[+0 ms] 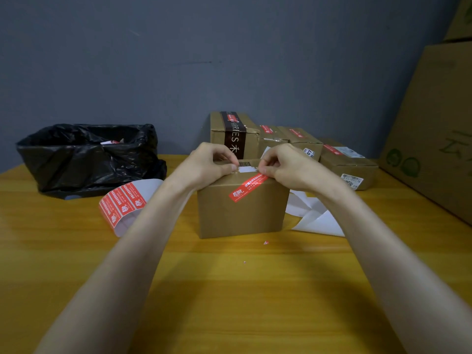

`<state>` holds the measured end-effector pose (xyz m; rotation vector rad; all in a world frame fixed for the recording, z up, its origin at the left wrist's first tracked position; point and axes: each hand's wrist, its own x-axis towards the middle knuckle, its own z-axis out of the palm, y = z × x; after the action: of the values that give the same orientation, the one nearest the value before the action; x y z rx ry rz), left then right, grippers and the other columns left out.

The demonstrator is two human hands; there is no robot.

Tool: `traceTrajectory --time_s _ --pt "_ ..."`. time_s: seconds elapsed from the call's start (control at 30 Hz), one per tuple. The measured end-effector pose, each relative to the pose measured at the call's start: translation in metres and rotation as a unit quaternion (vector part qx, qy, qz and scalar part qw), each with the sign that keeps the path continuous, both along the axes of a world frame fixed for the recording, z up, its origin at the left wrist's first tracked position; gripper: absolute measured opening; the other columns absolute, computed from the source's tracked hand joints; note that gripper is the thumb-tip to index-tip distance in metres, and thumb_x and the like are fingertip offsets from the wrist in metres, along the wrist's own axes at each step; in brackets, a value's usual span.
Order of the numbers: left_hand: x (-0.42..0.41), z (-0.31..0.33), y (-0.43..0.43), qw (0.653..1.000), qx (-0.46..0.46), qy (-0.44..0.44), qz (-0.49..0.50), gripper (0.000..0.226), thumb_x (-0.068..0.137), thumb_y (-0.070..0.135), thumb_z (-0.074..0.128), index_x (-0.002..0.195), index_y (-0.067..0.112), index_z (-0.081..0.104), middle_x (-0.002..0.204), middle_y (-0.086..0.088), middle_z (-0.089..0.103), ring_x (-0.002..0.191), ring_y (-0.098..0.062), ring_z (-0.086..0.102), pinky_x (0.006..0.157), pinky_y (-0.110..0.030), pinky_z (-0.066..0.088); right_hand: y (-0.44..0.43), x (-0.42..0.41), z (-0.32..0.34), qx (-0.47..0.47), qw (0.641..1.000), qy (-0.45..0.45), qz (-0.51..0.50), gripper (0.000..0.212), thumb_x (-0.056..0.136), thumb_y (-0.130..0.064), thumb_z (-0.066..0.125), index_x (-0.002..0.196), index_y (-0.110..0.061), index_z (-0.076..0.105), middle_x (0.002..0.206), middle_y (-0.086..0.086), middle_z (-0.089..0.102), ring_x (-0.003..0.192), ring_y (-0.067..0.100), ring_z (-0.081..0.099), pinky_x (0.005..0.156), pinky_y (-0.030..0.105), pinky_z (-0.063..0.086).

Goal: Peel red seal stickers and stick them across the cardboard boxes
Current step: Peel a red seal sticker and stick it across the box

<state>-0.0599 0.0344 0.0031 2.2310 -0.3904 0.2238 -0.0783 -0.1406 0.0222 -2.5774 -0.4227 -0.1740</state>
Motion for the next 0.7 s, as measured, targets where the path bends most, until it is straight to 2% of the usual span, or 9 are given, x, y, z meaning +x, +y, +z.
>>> traceTrajectory --time_s 0.2,0.43,0.5,0.57,0.7 --pt "-0.0005 0.0003 0.0002 1.0 0.005 0.0 -0.002 0.005 0.087 0.021 0.064 0.087 0.024 0.067 0.104 0.003 0.064 0.103 -0.012 0.057 0.091 -0.033 0.047 0.0009 0.0009 -0.0001 -0.037 0.997 -0.062 -0.011 0.014 0.088 -0.013 0.062 0.077 -0.017 0.069 0.083 -0.005 0.059 0.091 0.012 0.047 0.076 0.026 0.037" --pt "-0.0012 0.0003 -0.0004 1.0 0.01 -0.001 -0.002 0.006 0.087 0.02 0.064 0.087 0.025 0.067 0.104 0.004 0.063 0.105 -0.012 0.056 0.091 -0.034 0.047 0.0019 0.001 0.0019 -0.057 0.998 -0.029 0.002 0.015 0.093 -0.012 0.054 0.093 -0.01 0.069 0.09 -0.003 0.055 0.083 0.01 0.048 0.068 0.023 0.036" --pt "-0.0015 0.0008 -0.0006 1.0 0.014 -0.002 -0.003 0.006 0.088 0.021 0.063 0.088 0.025 0.067 0.105 0.005 0.062 0.105 -0.012 0.055 0.091 -0.034 0.047 0.0017 0.0022 0.0001 -0.067 0.997 -0.025 0.008 0.016 0.094 -0.012 0.052 0.092 -0.009 0.068 0.095 0.0 0.053 0.084 0.011 0.048 0.066 0.022 0.035" --pt "-0.0021 0.0013 -0.0006 1.0 0.015 -0.002 -0.003 0.006 0.088 0.021 0.062 0.09 0.025 0.067 0.105 0.005 0.061 0.105 -0.011 0.054 0.089 -0.031 0.046 0.0006 0.0037 -0.0015 -0.072 0.997 -0.02 0.014 0.016 0.095 -0.014 0.051 0.086 -0.015 0.064 0.099 0.002 0.052 0.087 0.011 0.046 0.071 0.024 0.035" --pt "-0.0022 0.0019 -0.0005 1.0 0.013 0.0 -0.006 0.006 0.088 0.021 0.062 0.09 0.023 0.067 0.102 0.006 0.061 0.103 -0.01 0.055 0.086 -0.028 0.045 -0.0042 0.0041 0.0005 -0.02 0.999 -0.013 0.022 0.014 0.094 -0.015 0.053 0.089 -0.015 0.066 0.091 -0.004 0.057 0.083 0.008 0.05 0.071 0.023 0.038"
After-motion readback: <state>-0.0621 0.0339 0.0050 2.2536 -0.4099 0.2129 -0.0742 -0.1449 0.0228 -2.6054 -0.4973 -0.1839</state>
